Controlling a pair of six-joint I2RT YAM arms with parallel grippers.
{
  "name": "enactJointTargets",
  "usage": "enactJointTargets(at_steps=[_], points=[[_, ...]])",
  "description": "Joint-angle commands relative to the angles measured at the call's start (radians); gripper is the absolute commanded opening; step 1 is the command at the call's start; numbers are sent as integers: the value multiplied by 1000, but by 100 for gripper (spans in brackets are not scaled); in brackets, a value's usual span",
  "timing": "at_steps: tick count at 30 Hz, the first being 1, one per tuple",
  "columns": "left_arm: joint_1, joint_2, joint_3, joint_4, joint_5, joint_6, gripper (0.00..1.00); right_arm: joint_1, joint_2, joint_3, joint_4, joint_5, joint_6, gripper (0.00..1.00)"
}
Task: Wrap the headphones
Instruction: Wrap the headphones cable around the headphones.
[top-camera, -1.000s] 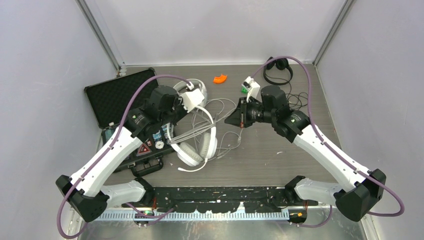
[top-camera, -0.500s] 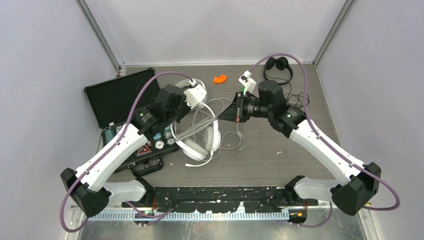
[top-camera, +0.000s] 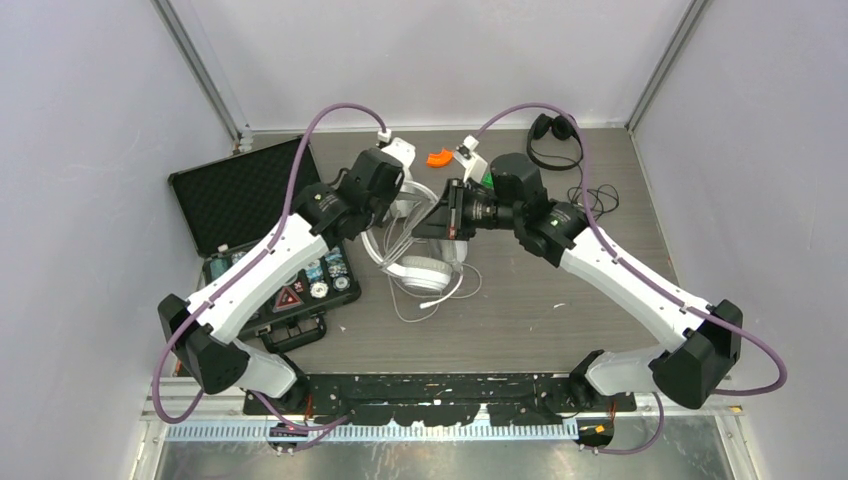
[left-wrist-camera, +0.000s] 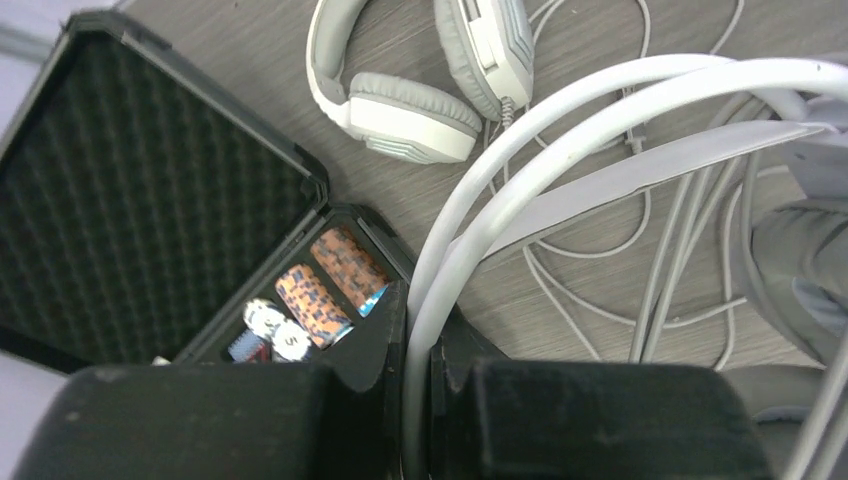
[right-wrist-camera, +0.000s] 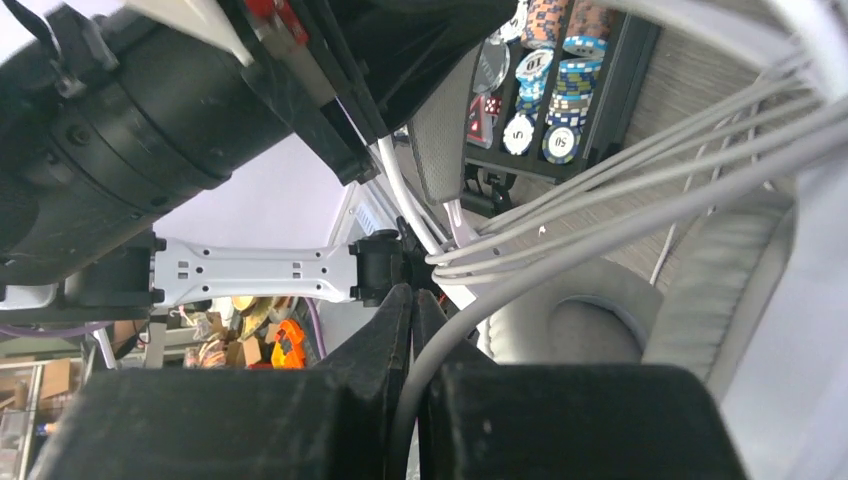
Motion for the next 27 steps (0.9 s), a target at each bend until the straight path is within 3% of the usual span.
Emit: enactJointTargets(at_steps=[1, 6, 11, 17, 27], points=[[0, -4, 83, -29, -107, -234, 0, 43, 0, 64, 53, 46, 31, 9], [1, 52, 168, -106, -120, -399, 0, 81, 14, 79, 33, 111, 24, 9], [0, 52, 173, -71, -114, -509, 0, 134, 34, 114, -15, 179, -10, 9], [2, 98, 255, -164, -227, -675, 0, 174, 28, 131, -72, 253, -42, 9], [2, 79, 269, -153, -242, -845, 0, 226, 23, 117, -95, 332, -60, 9]])
